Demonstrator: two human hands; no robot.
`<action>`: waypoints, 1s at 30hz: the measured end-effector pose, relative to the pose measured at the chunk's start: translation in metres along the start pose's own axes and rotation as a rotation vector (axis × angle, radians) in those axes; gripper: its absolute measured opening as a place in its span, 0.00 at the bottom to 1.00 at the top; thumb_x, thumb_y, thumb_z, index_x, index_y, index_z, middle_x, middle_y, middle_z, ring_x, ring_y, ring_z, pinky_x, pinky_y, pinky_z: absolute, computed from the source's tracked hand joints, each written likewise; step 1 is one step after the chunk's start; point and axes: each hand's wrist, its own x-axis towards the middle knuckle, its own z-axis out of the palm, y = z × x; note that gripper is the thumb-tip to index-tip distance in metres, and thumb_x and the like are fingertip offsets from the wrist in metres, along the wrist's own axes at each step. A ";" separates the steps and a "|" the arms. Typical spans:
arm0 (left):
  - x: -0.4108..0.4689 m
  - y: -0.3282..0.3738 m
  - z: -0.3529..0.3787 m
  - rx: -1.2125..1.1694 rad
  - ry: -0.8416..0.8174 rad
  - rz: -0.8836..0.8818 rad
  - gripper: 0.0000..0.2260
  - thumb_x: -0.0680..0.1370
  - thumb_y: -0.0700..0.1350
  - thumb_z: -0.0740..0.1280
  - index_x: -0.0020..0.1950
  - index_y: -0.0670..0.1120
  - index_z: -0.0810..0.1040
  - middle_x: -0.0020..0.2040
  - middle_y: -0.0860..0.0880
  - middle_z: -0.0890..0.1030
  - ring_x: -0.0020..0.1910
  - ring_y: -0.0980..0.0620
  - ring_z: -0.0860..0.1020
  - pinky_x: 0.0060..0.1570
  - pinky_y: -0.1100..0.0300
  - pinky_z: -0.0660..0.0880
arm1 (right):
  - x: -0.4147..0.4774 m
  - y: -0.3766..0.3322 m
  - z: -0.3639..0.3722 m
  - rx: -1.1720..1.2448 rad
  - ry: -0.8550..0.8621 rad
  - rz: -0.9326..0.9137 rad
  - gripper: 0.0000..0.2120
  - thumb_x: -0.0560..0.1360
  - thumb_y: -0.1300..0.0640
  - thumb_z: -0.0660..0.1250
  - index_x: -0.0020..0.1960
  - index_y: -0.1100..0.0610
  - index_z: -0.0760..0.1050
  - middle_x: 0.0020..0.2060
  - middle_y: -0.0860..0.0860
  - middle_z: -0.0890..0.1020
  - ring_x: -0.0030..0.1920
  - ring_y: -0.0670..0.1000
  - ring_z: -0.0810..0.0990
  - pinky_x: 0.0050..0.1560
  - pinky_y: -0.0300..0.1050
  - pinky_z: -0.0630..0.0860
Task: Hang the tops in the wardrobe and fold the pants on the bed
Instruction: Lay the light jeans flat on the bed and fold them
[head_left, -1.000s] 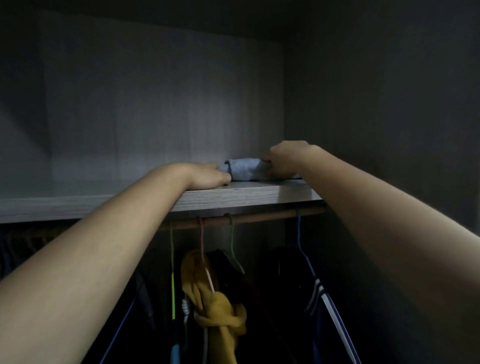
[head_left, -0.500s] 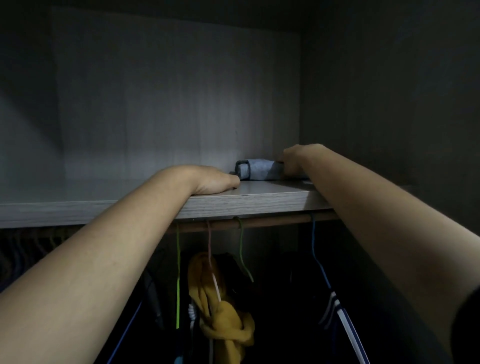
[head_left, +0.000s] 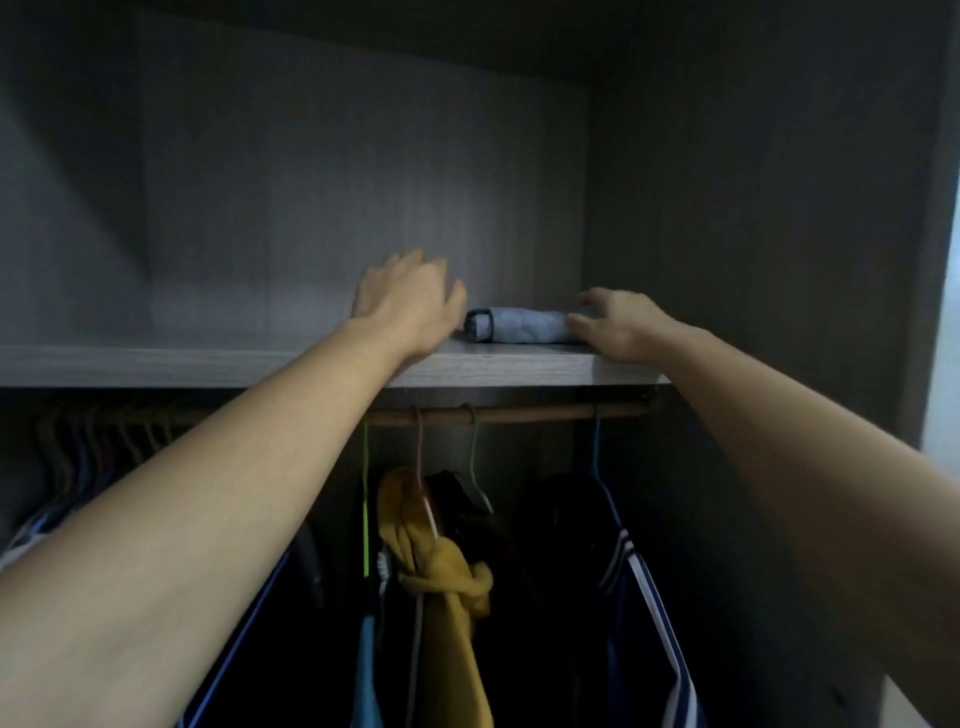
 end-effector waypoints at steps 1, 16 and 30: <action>-0.007 0.000 -0.005 -0.023 0.073 0.017 0.23 0.82 0.56 0.52 0.70 0.45 0.72 0.69 0.42 0.73 0.66 0.40 0.71 0.62 0.46 0.70 | -0.014 0.004 -0.002 -0.007 0.055 0.001 0.28 0.81 0.43 0.58 0.77 0.56 0.64 0.71 0.62 0.70 0.70 0.62 0.69 0.68 0.51 0.67; -0.298 0.075 0.088 -0.370 -0.024 0.144 0.28 0.81 0.58 0.55 0.79 0.48 0.59 0.79 0.41 0.55 0.79 0.43 0.52 0.73 0.40 0.57 | -0.320 0.059 0.143 -0.426 0.271 -0.015 0.32 0.81 0.42 0.57 0.80 0.55 0.56 0.79 0.62 0.50 0.79 0.61 0.51 0.77 0.60 0.52; -0.353 0.358 0.017 -0.574 -0.006 0.491 0.29 0.78 0.54 0.59 0.77 0.43 0.62 0.78 0.36 0.56 0.77 0.38 0.55 0.72 0.36 0.55 | -0.582 0.261 -0.043 -0.633 0.266 0.442 0.33 0.80 0.44 0.58 0.80 0.56 0.55 0.79 0.63 0.51 0.79 0.62 0.51 0.78 0.60 0.52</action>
